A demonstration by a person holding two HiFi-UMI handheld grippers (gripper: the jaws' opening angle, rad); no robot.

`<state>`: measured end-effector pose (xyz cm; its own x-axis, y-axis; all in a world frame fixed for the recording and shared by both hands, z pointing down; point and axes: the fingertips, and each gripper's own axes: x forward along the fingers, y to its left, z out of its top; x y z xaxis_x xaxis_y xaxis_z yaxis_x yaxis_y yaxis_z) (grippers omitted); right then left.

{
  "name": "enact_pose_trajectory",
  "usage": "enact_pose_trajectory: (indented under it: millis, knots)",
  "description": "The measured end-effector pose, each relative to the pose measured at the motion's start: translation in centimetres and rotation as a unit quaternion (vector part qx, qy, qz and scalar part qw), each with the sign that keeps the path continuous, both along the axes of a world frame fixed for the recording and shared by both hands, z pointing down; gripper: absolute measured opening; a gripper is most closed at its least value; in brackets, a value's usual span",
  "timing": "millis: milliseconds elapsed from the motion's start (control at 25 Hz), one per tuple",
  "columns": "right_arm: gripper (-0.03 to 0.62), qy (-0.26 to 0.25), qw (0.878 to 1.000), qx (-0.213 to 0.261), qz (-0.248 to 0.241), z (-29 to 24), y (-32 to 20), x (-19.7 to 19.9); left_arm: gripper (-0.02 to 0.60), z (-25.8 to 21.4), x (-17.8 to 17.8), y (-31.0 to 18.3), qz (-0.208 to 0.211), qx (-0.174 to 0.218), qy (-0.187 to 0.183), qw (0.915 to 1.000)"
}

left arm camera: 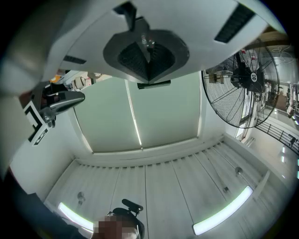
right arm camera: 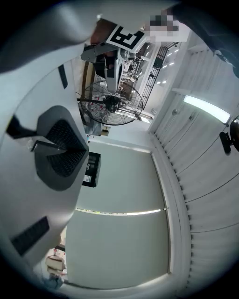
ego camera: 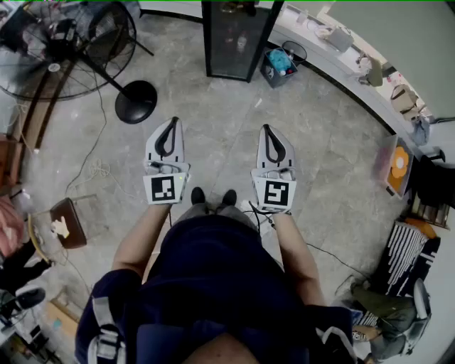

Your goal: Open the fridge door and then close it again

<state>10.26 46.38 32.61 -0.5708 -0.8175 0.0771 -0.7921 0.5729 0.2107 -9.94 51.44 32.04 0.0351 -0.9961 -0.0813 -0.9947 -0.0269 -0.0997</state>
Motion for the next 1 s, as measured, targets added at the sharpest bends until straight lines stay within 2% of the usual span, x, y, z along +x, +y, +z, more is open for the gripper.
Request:
enact_pose_trajectory:
  millis: [520, 1000]
  knots:
    - [0.017, -0.001, 1.0, 0.008, -0.019, -0.2, 0.3, -0.9, 0.023, 0.2, 0.3, -0.2, 0.005, -0.005, 0.001, 1.0]
    - [0.018, 0.002, 1.0, 0.005, -0.013, -0.1, 0.1, -0.5, 0.026, 1.2, 1.0, -0.7, 0.028, -0.022, 0.004, 0.9994]
